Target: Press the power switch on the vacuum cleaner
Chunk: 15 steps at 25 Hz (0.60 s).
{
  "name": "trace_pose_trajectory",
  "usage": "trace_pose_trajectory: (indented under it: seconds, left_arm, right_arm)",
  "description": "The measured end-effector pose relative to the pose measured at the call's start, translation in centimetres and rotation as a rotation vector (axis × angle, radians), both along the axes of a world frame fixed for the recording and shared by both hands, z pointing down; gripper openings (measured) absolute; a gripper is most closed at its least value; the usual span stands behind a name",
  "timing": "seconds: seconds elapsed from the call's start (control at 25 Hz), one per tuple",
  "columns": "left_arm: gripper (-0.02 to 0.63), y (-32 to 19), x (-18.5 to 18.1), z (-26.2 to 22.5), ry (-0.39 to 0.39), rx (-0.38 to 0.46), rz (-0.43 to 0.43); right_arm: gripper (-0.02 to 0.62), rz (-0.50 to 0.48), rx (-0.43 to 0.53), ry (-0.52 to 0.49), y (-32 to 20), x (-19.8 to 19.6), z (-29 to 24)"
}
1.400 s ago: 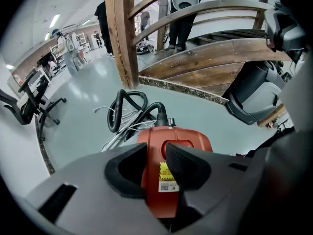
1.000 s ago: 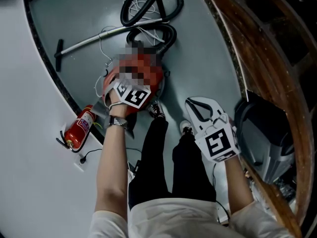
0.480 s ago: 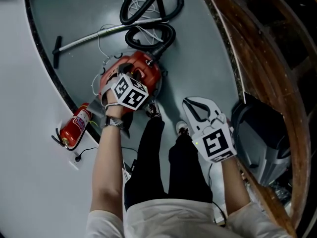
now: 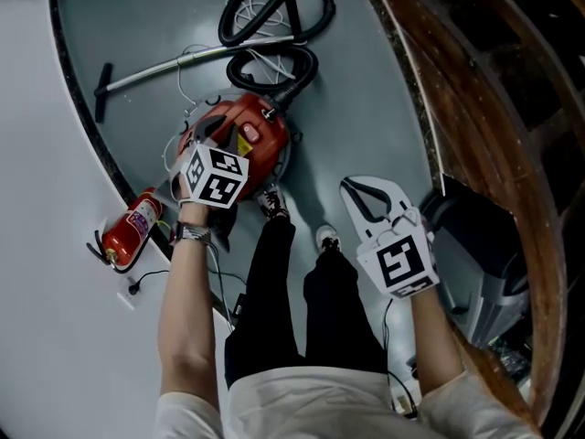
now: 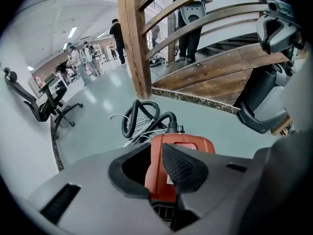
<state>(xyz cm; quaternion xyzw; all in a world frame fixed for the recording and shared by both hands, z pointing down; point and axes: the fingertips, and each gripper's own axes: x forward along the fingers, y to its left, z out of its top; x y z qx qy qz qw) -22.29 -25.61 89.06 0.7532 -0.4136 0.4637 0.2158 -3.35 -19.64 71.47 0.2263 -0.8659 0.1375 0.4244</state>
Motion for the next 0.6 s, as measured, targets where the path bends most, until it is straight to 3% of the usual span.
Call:
trace_pose_trajectory:
  seconds: [0.28,0.6]
  left_arm:
    - [0.023,0.0,-1.4,-3.7,-0.053,0.05,0.01]
    - [0.0,1.6,-2.4,-9.1,-0.035,0.087,-0.051]
  right_arm:
    - [0.031,-0.036,0.031,-0.004,0.1,-0.6,-2.0]
    - [0.031,-0.08,0.094,-0.01,-0.5,-1.3,-5.5]
